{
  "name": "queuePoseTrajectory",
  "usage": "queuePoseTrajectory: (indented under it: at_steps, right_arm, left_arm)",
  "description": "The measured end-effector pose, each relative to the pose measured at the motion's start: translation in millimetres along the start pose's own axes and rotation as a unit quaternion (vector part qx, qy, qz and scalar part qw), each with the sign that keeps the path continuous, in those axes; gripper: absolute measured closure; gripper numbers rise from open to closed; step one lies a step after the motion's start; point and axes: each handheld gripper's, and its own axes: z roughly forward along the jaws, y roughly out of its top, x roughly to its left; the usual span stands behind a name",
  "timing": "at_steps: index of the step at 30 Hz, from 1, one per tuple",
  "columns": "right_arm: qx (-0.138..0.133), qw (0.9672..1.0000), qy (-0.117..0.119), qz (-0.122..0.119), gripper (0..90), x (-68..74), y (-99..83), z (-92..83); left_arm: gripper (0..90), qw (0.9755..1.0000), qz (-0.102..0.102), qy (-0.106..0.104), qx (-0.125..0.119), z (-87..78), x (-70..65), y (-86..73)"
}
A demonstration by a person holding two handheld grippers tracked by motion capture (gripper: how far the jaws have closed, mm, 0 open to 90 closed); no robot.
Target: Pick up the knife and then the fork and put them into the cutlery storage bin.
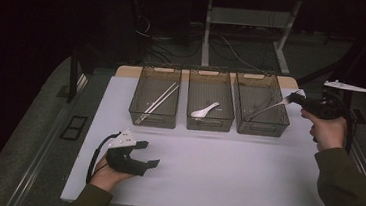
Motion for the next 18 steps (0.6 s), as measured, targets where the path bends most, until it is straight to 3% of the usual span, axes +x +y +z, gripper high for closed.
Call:
queuePoseTrajectory:
  at_steps: [10, 18]
  right_arm:
    - [0.053, 0.9986, 0.003, -0.003, 86.7, -2.6, -1.7, 32.1]
    - [0.061, 0.9981, -0.011, -0.005, 86.4, -3.5, 7.4, 58.4]
  left_arm:
    - [19.4, 1.0, 0.001, -0.004, 0.005, 3.1, -0.8, -0.1]
    - [19.4, 1.0, 0.003, -0.007, 0.005, 5.4, -0.8, 1.0]
